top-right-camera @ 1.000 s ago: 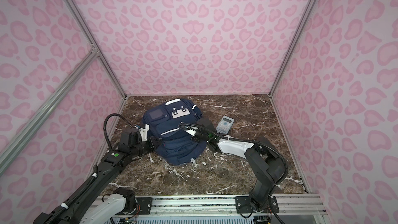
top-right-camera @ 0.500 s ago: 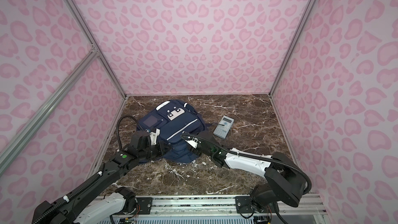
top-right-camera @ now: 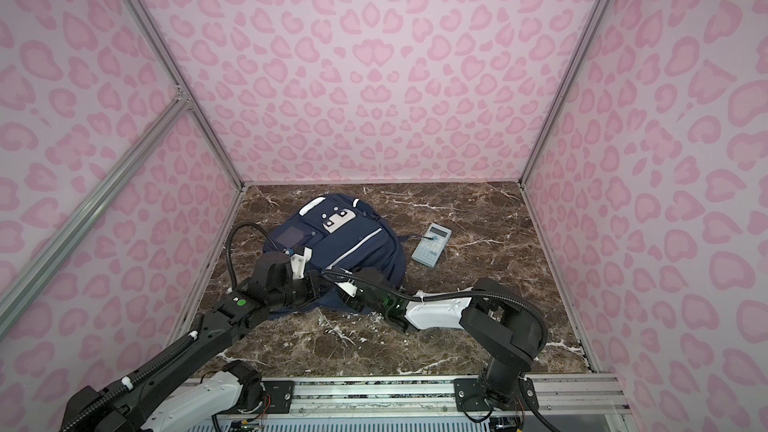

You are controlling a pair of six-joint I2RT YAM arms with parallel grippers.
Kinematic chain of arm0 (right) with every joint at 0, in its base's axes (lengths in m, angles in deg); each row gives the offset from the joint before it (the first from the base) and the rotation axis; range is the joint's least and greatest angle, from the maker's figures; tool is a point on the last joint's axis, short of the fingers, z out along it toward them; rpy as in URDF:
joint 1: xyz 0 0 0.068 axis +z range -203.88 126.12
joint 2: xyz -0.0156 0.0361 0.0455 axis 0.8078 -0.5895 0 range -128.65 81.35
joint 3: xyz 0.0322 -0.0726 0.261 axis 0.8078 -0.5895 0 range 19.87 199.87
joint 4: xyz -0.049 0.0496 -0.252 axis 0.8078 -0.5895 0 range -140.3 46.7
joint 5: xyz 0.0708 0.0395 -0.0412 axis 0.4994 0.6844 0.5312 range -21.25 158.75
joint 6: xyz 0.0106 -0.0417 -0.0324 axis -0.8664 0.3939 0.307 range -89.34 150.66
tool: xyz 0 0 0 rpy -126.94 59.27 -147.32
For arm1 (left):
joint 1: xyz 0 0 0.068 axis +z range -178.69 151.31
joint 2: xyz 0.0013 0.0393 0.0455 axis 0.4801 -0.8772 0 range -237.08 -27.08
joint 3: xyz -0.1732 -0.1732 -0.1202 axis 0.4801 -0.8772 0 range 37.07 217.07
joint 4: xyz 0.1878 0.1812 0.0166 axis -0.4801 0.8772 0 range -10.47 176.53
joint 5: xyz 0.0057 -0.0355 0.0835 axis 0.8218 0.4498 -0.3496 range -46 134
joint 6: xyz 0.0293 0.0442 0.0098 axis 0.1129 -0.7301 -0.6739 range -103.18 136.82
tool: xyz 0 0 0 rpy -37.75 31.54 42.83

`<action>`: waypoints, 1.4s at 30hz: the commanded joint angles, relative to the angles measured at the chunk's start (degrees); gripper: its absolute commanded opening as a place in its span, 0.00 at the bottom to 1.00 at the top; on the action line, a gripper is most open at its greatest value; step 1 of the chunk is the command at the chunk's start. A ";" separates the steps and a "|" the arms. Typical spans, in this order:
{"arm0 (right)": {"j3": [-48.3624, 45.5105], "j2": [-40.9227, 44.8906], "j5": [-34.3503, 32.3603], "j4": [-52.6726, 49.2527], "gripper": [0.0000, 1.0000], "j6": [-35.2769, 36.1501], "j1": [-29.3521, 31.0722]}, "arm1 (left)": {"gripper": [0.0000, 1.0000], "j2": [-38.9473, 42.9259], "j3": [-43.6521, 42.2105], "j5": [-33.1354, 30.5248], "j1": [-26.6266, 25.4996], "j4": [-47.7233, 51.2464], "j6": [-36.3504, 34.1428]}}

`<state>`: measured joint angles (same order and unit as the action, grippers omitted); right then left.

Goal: Pack the student bag

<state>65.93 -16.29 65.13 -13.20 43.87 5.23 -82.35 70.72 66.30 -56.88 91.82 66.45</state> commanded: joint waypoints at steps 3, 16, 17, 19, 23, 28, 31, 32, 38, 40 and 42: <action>-2.99 1.88 -6.72 0.46 0.06 2.52 -0.55 | 0.03 -0.21 1.79 -0.96 -0.04 1.21 -2.69; -7.91 9.08 8.97 -13.01 0.00 9.68 -9.78 | 0.05 -1.71 4.53 -13.86 7.25 12.10 -12.05; -7.96 9.09 8.14 -12.87 0.00 9.68 -10.45 | 0.08 -1.69 3.89 -13.07 7.20 11.59 -11.83; -7.54 8.82 7.70 -12.79 0.10 9.05 -11.12 | 0.17 -1.07 2.16 -10.14 6.77 8.89 -10.93; -6.82 8.56 4.03 -11.72 0.28 4.46 -12.62 | 0.33 1.35 2.33 -10.37 3.37 8.32 -10.04; -5.58 12.87 20.19 -17.79 0.47 -5.23 -22.16 | 0.68 2.68 5.88 -13.99 -0.77 8.76 -10.87; -5.08 16.13 20.50 -19.99 0.64 -10.59 -23.59 | 0.76 -1.21 11.45 -17.09 -3.12 9.87 -13.94; -5.06 17.04 19.29 -20.23 0.70 -12.54 -24.23 | 0.78 -3.11 13.46 -17.99 -3.96 10.19 -15.01; -3.28 20.57 12.55 -23.50 0.95 -22.00 -29.82 | 0.84 -19.25 29.80 -25.79 -9.07 13.84 -19.87; -1.09 20.00 7.50 -26.53 0.99 -28.96 -33.74 | 0.84 -25.13 34.97 -27.63 -9.25 13.65 -20.67; 1.35 18.31 5.48 -29.96 0.99 -35.59 -37.55 | 0.85 -31.38 40.86 -29.11 -9.28 14.17 -21.84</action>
<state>65.32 3.40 77.35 -38.29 20.18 -28.98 -109.06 106.79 41.89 -66.08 104.65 47.39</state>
